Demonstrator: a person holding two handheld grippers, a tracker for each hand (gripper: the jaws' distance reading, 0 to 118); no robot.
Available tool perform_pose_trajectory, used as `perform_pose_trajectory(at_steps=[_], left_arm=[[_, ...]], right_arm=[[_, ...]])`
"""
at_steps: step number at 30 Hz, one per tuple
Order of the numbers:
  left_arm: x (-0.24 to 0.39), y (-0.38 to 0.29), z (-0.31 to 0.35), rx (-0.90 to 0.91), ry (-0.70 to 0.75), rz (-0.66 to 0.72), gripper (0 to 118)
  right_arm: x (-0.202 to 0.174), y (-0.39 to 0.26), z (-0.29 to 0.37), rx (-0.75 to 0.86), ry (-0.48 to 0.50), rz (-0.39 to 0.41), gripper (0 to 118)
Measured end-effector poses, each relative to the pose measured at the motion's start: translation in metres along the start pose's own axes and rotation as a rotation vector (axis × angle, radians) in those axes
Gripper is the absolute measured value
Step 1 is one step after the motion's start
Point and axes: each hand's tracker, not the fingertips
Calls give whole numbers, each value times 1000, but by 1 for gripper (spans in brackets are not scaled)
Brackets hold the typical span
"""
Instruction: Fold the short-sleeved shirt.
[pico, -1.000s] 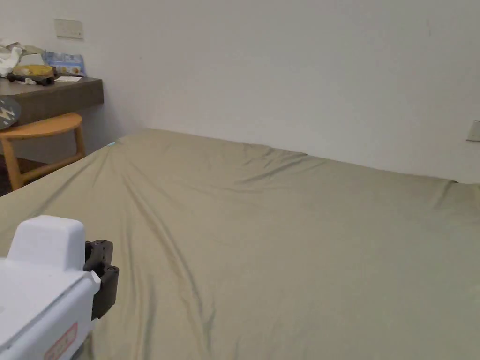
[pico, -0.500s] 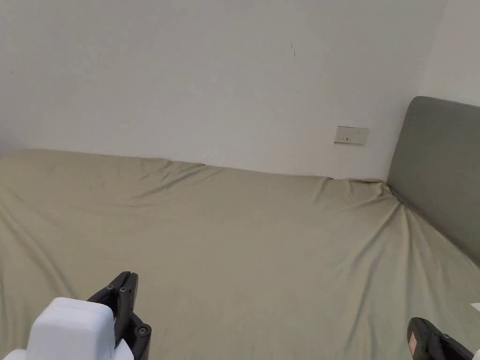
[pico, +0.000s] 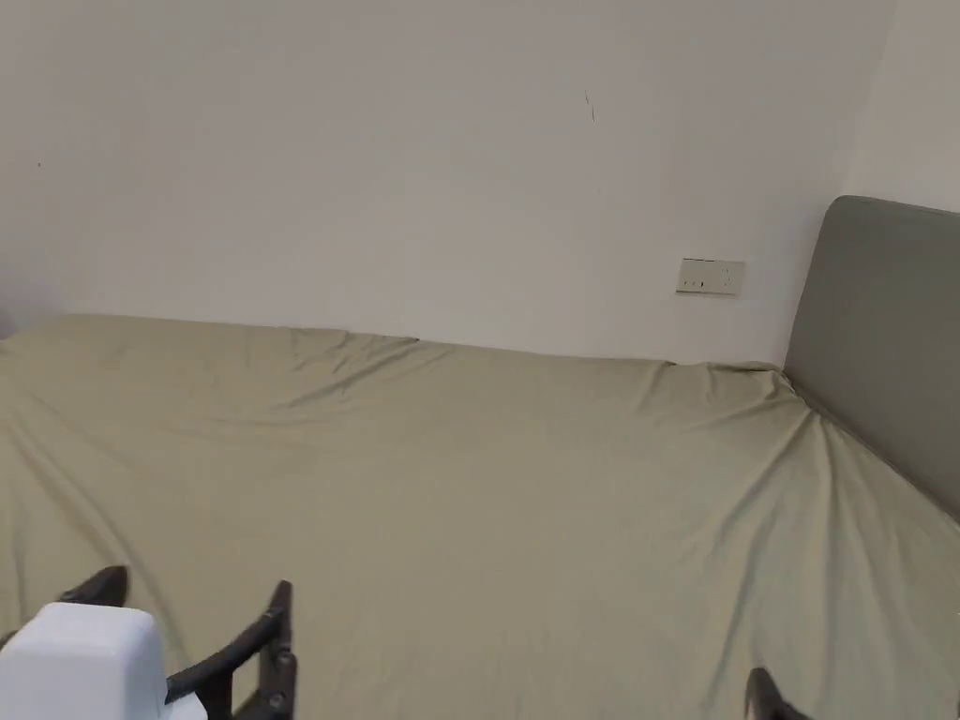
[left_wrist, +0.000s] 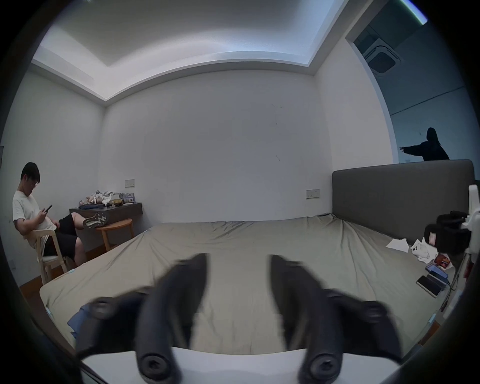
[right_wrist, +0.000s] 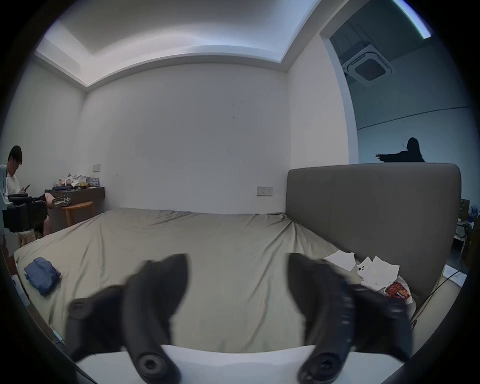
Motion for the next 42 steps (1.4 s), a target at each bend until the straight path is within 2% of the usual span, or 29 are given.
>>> perform_pose_trajectory(at_steps=[1,5,10,13,15,18,25,27,30,35,42], left_arm=[[-1,0,-1,-13,0,5,118],[-2,0,4,-49,-49,-2,118],[7,3,11,-76,-38,-34,118],[2,12,14,-141,-88,96,118],[-1,16,19,-87,-66,174,118],[-10,25,22,-72,-98,220,118],[-8,27,26,-30,-33,106,118],[-7,27,20,-81,-26,73,118],[-10,21,12,-101,-56,90,118],[-8,16,6,-122,-23,106,118],[-6,16,2,-138,-22,55,118]], right_arm=[[0,-2,0,3,11,13,118],[-5,-5,3,32,-1,25,118],[-2,-2,1,39,-3,-11,118],[-2,-1,0,37,-16,-4,118],[-2,-2,0,31,-19,8,118],[-2,-3,-1,20,-21,22,118],[-3,-6,-3,11,-7,2,118],[-4,-7,-3,6,-5,5,118],[-5,-7,-4,2,4,12,118],[-4,-6,-5,-3,13,20,118],[-5,-4,-8,-1,9,19,118]])
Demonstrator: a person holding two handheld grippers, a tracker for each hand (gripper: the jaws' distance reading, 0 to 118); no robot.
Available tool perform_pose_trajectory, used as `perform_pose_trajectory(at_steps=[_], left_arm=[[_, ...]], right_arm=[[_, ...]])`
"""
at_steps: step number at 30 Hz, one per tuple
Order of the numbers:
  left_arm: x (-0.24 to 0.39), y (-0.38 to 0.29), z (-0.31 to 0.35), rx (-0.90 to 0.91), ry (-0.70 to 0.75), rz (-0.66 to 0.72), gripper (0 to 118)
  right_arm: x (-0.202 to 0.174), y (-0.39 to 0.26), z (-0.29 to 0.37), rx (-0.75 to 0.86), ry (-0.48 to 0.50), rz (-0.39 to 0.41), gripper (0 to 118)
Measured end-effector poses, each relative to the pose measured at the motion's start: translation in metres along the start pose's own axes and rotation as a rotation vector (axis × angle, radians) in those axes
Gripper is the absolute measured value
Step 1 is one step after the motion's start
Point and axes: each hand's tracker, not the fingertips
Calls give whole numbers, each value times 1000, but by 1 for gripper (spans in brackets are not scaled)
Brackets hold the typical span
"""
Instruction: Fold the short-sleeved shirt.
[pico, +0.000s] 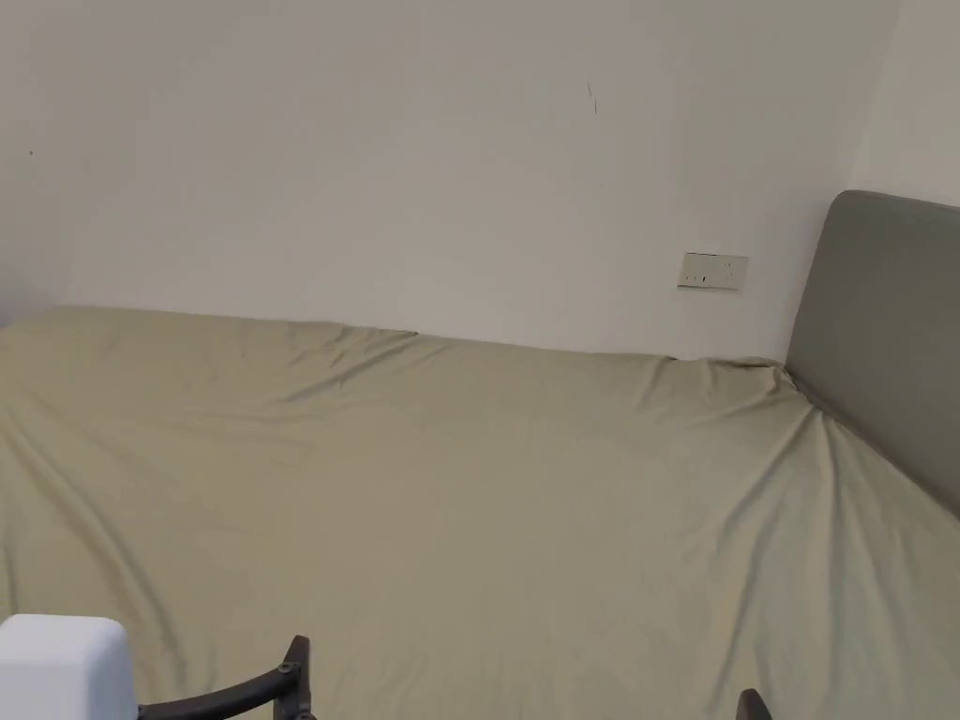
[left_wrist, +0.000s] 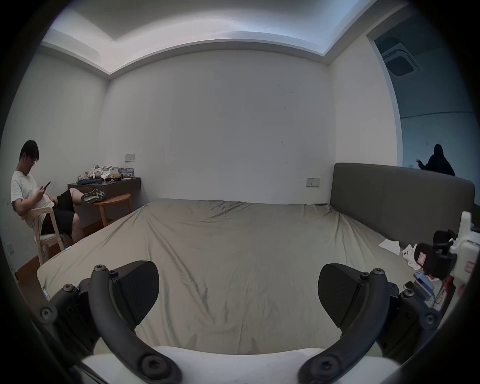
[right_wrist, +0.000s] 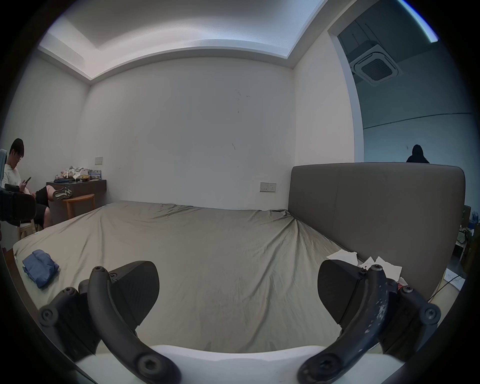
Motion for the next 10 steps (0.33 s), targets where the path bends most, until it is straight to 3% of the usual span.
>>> perform_pose_trajectory(at_steps=[10], left_arm=[[0,-3,-5,-22,4,-14,118]], right_arm=[[-2,1,-4,-12,12,-1,118]])
